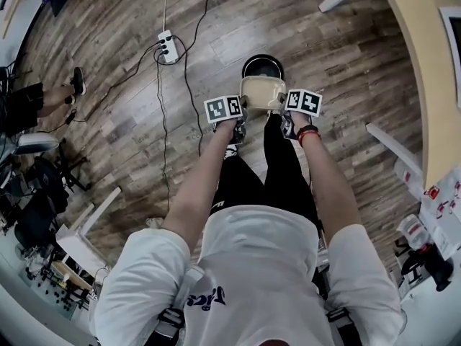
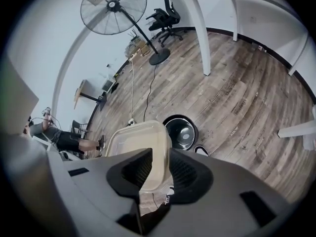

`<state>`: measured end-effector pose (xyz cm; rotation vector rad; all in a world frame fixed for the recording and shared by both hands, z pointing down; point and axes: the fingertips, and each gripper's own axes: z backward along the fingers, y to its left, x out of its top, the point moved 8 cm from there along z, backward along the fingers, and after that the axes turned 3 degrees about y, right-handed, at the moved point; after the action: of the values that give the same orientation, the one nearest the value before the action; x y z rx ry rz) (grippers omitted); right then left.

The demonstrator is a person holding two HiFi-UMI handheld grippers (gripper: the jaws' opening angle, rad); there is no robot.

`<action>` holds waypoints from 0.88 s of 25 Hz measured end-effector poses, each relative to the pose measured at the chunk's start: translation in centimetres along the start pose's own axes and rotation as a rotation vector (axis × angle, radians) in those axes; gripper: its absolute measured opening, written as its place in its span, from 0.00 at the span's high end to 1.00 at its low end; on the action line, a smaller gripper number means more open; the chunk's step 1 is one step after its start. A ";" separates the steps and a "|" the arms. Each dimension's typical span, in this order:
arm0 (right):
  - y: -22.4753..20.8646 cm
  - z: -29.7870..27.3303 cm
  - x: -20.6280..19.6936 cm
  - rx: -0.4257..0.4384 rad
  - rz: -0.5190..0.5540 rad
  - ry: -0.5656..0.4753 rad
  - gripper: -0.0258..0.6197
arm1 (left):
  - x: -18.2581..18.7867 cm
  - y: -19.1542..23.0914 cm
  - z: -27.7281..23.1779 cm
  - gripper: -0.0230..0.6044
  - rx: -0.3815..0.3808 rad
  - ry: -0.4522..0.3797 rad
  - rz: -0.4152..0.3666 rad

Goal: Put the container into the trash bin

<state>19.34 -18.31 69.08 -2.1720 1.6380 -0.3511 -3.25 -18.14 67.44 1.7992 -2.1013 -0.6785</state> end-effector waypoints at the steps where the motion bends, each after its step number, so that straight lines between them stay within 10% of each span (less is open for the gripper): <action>1: -0.2 -0.5 0.4 0.003 0.003 0.002 0.78 | 0.2 0.2 -0.6 0.80 -0.002 0.001 0.003; 22: -6.7 -13.1 2.9 0.031 -0.077 0.012 0.78 | 3.1 6.9 -13.7 0.80 0.011 0.051 -0.007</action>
<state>20.31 -21.61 83.65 -2.2184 1.5474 -0.4095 -2.70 -22.66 82.43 1.8103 -2.0708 -0.6177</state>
